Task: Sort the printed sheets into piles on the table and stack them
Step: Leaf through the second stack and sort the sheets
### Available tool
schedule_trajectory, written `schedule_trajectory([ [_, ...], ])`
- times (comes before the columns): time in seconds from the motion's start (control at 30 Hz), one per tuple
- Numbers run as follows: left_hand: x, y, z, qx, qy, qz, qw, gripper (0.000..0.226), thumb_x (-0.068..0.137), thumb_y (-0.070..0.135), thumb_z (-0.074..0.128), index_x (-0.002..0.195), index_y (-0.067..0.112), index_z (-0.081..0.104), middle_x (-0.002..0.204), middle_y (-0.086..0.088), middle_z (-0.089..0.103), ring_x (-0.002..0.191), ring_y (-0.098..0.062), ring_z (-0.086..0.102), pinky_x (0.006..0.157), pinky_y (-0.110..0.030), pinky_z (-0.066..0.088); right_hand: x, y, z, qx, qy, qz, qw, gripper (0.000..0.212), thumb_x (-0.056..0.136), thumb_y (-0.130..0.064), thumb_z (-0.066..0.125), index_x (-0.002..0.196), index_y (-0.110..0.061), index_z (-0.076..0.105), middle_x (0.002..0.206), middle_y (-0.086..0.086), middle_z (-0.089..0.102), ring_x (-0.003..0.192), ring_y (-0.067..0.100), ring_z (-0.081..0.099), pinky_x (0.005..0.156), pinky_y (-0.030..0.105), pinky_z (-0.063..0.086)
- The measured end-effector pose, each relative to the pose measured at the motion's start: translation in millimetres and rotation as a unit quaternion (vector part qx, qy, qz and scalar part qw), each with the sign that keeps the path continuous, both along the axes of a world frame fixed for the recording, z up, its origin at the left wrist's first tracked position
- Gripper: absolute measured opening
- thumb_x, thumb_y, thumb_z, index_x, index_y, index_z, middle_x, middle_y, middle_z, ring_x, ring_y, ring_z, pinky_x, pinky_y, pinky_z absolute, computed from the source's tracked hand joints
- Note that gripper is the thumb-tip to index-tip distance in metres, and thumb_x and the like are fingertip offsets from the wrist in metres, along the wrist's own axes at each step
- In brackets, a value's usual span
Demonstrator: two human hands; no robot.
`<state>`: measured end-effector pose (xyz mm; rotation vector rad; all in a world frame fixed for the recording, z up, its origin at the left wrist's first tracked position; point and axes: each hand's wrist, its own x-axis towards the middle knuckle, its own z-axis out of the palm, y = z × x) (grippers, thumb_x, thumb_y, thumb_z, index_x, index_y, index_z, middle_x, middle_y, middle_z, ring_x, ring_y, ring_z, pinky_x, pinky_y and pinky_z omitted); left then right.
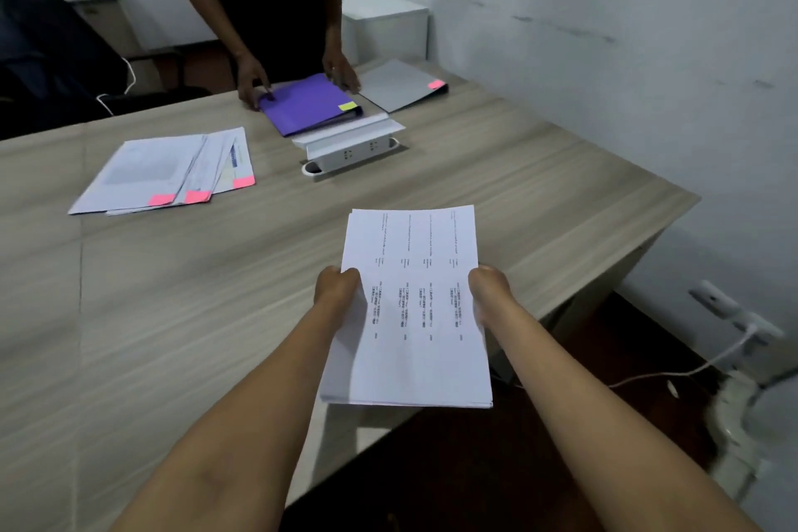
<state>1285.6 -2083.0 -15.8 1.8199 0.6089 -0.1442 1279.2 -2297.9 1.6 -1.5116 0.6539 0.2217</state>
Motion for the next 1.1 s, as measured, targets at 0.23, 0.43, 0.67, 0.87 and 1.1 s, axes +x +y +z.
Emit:
schedule_trajectory([
  [0.23, 25.4, 28.8, 14.2, -0.155, 0.009, 0.038, 0.987, 0.012, 0.084, 0.014, 0.062, 0.074, 0.01, 0.056, 0.076, -0.006, 0.064, 0.064, -0.024, 0.06, 0.056, -0.022, 0.045, 61.2, 12.1, 2.8, -0.002, 0.005, 0.061, 0.998, 0.036, 0.088, -0.001, 0.037, 0.115, -0.001, 0.06, 0.114, 0.016, 0.066, 0.106, 0.033, 0.063, 0.094, 0.046, 0.05],
  [0.43, 22.9, 64.9, 22.7, -0.336, 0.015, -0.066, 0.939, 0.043, 0.092, 0.045, 0.052, 0.121, 0.016, 0.063, 0.119, -0.005, 0.069, 0.111, -0.024, 0.065, 0.088, -0.038, 0.054, 94.6, 27.5, 9.7, 0.116, -0.022, 0.156, 0.981, 0.018, 0.091, 0.002, 0.041, 0.084, -0.007, 0.055, 0.072, 0.008, 0.068, 0.055, 0.018, 0.069, 0.052, 0.03, 0.056],
  [0.67, 16.2, 80.6, 31.8, -0.357, -0.033, 0.042, 0.933, 0.036, 0.093, 0.034, 0.053, 0.116, 0.008, 0.064, 0.109, -0.01, 0.073, 0.094, -0.026, 0.071, 0.07, -0.037, 0.059, 114.2, 57.4, 16.3, 0.158, -0.04, 0.203, 0.966, 0.014, 0.081, -0.004, 0.071, 0.077, -0.008, 0.058, 0.089, 0.017, 0.069, 0.078, 0.028, 0.066, 0.086, 0.048, 0.054],
  [0.87, 9.8, 87.5, 29.5, -0.381, -0.046, 0.061, 0.921, 0.045, 0.087, 0.04, 0.062, 0.122, 0.012, 0.063, 0.119, -0.012, 0.069, 0.102, -0.03, 0.069, 0.076, -0.043, 0.058, 113.4, 67.8, 11.0, 0.16, -0.054, 0.206, 0.964, 0.005, 0.084, 0.0, 0.066, 0.08, -0.004, 0.065, 0.085, 0.016, 0.07, 0.07, 0.027, 0.068, 0.08, 0.046, 0.057],
  [1.1, 15.4, 90.9, 26.7, -0.434, -0.099, 0.094, 0.89, 0.046, 0.09, 0.052, 0.048, 0.108, 0.019, 0.074, 0.112, -0.009, 0.072, 0.096, -0.028, 0.071, 0.073, -0.041, 0.059, 137.5, 59.6, 6.3, 0.077, -0.048, 0.297, 0.951, 0.011, 0.09, -0.007, 0.059, 0.087, -0.001, 0.068, 0.111, 0.023, 0.067, 0.099, 0.035, 0.067, 0.096, 0.047, 0.05],
])
